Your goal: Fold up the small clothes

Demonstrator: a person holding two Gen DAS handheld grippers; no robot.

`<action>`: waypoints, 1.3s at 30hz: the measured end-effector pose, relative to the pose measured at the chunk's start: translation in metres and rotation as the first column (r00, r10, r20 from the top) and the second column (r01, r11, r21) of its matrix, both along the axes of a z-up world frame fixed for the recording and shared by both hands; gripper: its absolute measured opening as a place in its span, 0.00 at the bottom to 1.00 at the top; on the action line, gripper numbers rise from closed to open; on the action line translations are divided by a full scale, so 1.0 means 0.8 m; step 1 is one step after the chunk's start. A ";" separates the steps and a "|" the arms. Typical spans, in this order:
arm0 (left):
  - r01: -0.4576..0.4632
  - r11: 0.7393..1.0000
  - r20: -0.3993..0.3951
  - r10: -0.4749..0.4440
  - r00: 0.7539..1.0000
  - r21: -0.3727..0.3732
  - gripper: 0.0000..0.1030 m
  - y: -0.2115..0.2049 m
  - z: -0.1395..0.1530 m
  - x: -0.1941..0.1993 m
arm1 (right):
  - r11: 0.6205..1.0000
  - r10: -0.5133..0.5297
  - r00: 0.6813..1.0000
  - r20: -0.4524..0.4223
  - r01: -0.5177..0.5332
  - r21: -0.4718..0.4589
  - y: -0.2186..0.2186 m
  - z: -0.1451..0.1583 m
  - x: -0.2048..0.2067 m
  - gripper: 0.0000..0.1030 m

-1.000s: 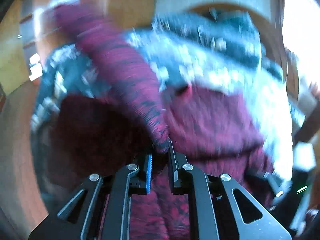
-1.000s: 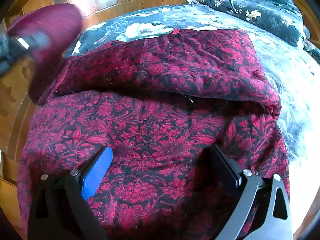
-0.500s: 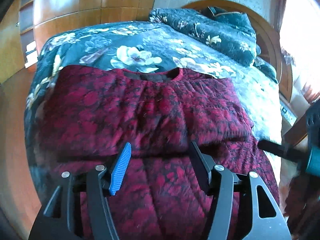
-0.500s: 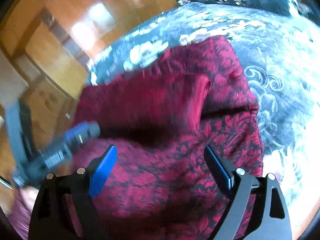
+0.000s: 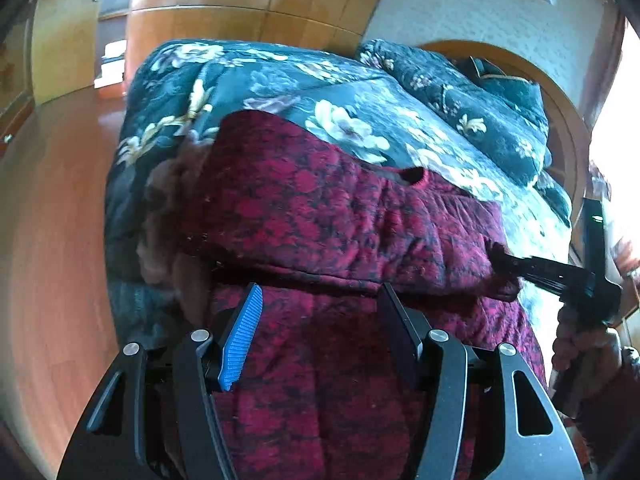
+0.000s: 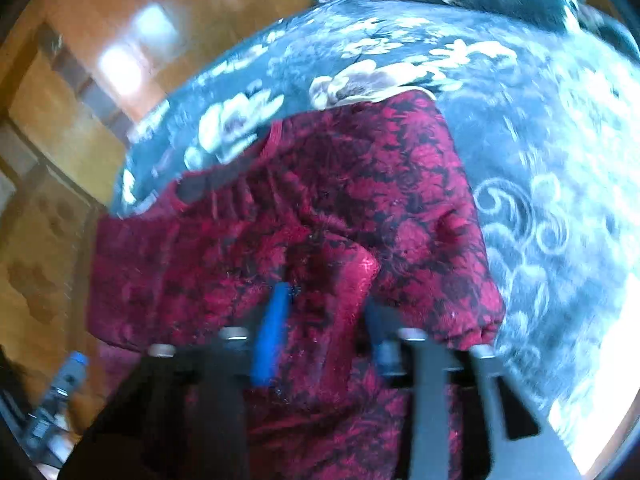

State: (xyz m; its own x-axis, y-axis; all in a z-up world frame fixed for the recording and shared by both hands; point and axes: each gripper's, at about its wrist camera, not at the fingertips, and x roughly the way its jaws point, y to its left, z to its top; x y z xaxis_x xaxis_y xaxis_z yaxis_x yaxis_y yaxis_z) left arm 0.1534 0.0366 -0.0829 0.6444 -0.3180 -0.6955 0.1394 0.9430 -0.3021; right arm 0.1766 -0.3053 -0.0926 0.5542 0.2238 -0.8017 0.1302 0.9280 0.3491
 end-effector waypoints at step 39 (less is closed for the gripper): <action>-0.348 0.924 -0.055 0.361 0.931 0.158 0.62 0.034 -0.024 0.157 | 0.930 0.014 0.996 0.090 0.020 -0.366 -0.030 -0.027 0.039 0.06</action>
State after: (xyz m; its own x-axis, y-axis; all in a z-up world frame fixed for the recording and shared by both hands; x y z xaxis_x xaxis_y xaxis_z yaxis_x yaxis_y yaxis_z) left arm 0.2790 0.0636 -0.1025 0.6359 0.0274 -0.7713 -0.2313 0.9602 -0.1566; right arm 0.2077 -0.3290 -0.1138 0.6276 -0.0776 -0.7746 0.1175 0.9931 -0.0044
